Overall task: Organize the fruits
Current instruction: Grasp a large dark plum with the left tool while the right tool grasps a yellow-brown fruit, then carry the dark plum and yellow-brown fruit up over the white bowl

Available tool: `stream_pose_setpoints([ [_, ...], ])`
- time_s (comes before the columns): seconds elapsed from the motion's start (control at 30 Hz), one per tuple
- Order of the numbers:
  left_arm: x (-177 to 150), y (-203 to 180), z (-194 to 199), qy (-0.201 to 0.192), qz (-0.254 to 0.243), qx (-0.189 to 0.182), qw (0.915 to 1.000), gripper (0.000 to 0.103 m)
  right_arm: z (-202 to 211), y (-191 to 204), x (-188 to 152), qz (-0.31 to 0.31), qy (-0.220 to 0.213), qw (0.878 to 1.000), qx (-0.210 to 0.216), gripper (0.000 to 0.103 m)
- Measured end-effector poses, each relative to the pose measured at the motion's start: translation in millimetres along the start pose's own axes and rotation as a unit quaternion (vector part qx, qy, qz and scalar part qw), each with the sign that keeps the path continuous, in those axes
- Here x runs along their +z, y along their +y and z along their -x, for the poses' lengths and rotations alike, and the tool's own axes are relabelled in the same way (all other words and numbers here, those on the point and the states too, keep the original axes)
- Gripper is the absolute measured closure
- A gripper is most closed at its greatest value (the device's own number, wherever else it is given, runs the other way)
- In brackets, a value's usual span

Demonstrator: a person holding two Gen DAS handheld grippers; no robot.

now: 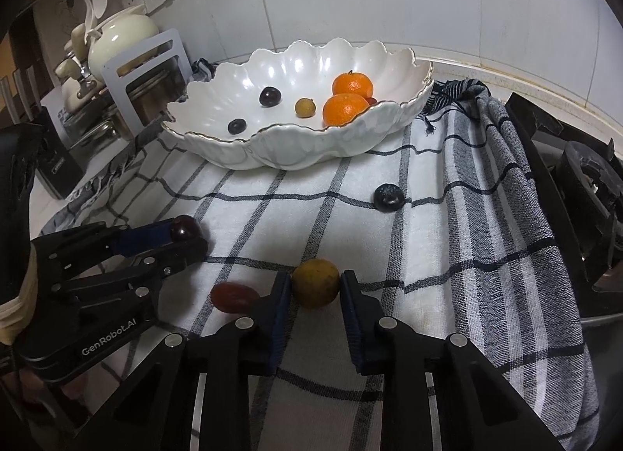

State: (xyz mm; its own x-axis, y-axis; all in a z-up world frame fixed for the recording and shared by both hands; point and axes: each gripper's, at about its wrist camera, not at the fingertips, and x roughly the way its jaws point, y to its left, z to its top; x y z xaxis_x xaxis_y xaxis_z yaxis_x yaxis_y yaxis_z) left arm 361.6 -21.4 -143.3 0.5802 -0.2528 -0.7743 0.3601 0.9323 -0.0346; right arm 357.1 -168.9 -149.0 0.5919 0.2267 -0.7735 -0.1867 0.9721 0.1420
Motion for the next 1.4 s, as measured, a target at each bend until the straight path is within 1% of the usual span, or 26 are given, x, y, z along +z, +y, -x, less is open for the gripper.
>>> stream_pose_setpoints([
  [0.43, 1.1, -2.1, 42.2, -0.037, 0.007, 0.012, 0.9992, 0.074, 30.7, 8.7, 2.4, 0.017, -0.027, 0.999, 0.012, 0.075],
  [0.9, 10.3, -6.7, 87.5, -0.09, 0.014, 0.021, 0.9956, 0.074, 71.6, 18.2, 16.1, 0.029, -0.078, 0.996, 0.027, 0.075],
  [1.4, 28.5, -9.4, 122.9, -0.146, 0.007, 0.03, 0.9888, 0.074, 108.5, 23.1, 36.6, 0.045, -0.145, 0.988, 0.021, 0.076],
])
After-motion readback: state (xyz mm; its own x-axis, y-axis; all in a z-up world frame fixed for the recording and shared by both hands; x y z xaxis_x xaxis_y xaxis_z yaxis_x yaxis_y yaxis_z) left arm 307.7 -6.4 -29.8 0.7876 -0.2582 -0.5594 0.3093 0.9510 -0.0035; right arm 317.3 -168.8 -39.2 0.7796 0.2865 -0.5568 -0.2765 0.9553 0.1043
